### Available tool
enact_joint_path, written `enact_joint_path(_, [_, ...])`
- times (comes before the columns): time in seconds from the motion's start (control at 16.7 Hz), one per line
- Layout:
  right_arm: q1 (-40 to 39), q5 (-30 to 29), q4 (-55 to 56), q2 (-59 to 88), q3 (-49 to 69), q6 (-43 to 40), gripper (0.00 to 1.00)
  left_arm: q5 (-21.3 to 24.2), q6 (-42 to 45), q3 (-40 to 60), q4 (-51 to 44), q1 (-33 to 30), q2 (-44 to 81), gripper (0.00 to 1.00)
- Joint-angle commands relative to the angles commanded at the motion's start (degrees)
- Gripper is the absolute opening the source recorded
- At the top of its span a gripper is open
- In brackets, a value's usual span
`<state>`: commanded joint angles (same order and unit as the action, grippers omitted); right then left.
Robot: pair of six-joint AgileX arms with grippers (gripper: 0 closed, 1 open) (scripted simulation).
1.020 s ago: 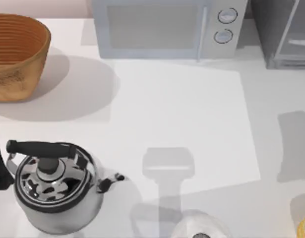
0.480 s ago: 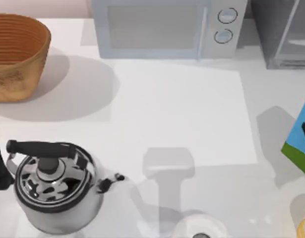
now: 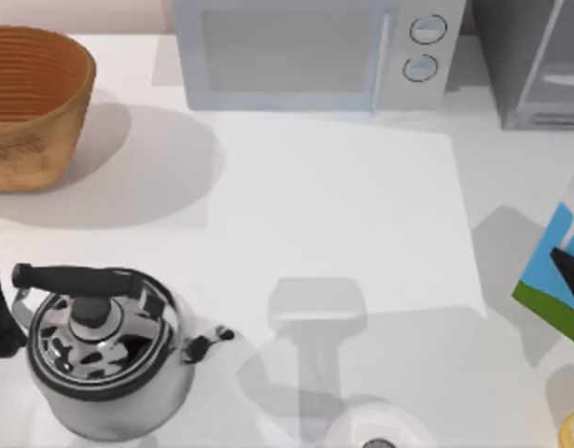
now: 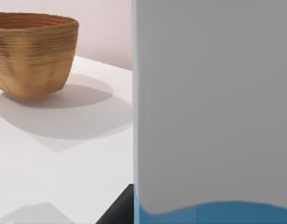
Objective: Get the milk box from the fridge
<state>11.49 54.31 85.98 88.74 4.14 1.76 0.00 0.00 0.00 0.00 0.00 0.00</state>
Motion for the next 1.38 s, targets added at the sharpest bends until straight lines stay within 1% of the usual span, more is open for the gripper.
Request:
enact_joint_path(0.42, [-0.7,-0.3,0.7,1.0,0.0,0.0,0.0,0.0,0.0,0.0,0.0,0.0,0.0,1.0])
enact_joint_path(0.6, [-3.2,-2.8,4.5,6.4,1.6,-0.2,0.0,0.0,0.0,0.0,0.0,0.0,0.0,1.0])
enact_joint_path(1.02, [-11.2,-11.4,15.6,22.9,6.8,-0.5,0.0,0.0,0.0,0.0,0.0,0.0,0.0,1.0])
enact_joint_path(1.14, [-12.3,-12.6,17.0,24.8,7.2,-0.5,0.0,0.0,0.0,0.0,0.0,0.0,0.0,1.0])
enact_joint_path(1.38, [-12.4,-12.6,17.0,24.8,7.3,-0.5,0.0,0.0,0.0,0.0,0.0,0.0,0.0,1.0])
